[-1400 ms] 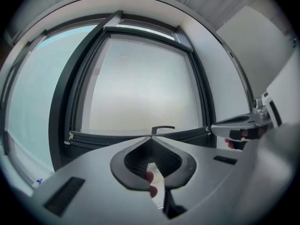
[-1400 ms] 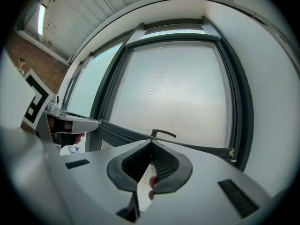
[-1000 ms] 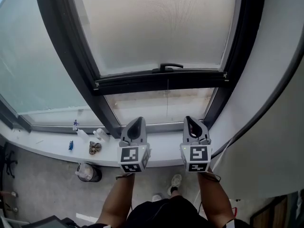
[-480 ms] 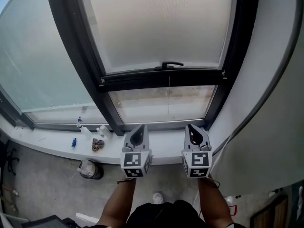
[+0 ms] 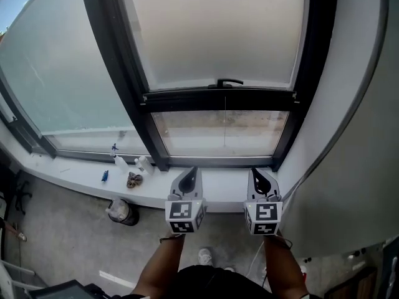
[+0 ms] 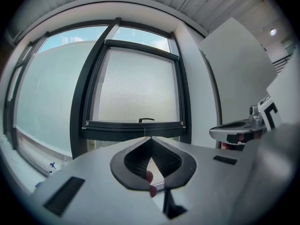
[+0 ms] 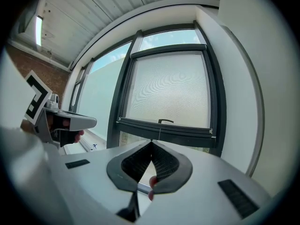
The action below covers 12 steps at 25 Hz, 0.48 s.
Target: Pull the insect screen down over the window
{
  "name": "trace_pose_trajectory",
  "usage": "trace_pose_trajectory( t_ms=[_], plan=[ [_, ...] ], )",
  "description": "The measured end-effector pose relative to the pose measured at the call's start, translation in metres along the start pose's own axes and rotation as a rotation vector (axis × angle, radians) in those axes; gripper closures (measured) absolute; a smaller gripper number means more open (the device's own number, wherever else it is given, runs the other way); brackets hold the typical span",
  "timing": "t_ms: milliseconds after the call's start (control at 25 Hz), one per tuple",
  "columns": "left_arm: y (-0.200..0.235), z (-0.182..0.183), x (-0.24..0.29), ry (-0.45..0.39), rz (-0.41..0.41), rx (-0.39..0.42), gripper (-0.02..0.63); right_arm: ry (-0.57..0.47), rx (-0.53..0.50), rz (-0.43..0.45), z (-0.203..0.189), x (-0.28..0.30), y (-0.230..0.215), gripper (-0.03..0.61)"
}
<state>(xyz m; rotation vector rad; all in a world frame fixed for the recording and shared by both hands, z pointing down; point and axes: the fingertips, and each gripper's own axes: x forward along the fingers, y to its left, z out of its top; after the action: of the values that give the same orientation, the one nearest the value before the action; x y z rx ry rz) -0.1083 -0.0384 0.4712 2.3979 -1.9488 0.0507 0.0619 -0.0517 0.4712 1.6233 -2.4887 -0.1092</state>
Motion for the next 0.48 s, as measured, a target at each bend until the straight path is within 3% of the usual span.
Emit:
trace_pose_trajectory(
  t_ms=[480],
  plan=[
    [-0.046, -0.020, -0.046, 0.008, -0.010, -0.007, 0.612, 0.002, -0.010, -0.018, -0.021, -0.061, -0.001, 0.575]
  ],
)
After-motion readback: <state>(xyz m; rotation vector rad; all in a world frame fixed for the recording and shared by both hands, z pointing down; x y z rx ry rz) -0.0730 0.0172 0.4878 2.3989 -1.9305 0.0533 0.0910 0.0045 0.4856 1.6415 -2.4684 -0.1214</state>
